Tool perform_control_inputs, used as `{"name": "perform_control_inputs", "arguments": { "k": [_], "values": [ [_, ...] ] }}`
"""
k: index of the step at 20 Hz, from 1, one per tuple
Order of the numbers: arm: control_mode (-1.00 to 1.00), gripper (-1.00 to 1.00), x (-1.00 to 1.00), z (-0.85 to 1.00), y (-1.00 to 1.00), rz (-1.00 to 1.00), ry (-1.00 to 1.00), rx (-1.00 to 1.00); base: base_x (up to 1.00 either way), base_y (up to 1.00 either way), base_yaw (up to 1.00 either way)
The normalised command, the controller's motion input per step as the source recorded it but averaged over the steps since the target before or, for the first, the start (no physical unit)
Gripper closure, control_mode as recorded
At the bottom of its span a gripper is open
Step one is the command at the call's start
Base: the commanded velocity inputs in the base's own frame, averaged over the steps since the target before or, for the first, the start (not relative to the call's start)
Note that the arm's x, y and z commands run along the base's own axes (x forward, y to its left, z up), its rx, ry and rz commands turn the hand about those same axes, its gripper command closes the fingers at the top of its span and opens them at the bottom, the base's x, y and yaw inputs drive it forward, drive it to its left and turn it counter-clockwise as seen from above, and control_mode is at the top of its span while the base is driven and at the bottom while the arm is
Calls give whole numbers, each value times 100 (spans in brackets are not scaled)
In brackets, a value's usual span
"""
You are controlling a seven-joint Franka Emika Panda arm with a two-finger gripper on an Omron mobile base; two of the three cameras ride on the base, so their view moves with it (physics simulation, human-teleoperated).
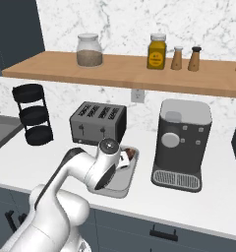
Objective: Place one cucumber and one steak in each tupperware on the nearby counter, to pack two identical lunches.
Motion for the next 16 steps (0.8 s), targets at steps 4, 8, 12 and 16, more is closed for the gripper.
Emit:
{"name": "perform_control_inputs", "arguments": {
  "k": [4,8,12,16],
  "values": [
    [-100,100,53,-52,-6,1,0,-2,0,0,0],
    [-100,-100,40,-40,-10,0,0,-1,0,0,0],
    [-100,-100,16,-3,-4,1,-1,0,0,0,0],
    [-100,-100,0,35,1,0,-2,0,0,0,0]
  ]
}}
